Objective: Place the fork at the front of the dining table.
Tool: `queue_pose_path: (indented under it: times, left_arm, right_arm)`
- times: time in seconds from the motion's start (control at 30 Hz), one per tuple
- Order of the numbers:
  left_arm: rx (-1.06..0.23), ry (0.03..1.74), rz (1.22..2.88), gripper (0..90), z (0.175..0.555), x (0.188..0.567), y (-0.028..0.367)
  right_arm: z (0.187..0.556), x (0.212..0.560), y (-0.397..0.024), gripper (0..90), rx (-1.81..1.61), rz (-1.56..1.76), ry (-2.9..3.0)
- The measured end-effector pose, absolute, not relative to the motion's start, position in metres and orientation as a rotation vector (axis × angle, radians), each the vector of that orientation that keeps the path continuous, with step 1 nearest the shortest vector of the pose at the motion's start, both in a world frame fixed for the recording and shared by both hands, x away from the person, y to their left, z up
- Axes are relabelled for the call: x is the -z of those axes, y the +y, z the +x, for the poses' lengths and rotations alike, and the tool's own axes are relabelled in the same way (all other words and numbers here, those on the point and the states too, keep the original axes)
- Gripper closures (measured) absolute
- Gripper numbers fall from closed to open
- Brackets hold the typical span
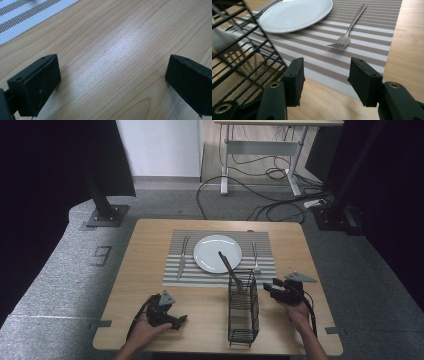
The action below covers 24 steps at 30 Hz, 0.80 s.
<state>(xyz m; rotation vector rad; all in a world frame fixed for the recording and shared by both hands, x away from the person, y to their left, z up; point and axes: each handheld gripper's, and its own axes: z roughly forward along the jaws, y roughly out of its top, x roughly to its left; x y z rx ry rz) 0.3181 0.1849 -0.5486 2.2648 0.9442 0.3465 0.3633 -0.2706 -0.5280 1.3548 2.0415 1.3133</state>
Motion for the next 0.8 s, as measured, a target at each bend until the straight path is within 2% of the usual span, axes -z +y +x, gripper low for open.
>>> queue_pose_path:
  times: [0.8]
  left_arm:
    - [-0.346,0.941,2.266,0.0,0.318,0.549,0.185]
  right_arm:
    - [0.303,0.523,-0.293,45.1,-1.309,1.346,1.999]
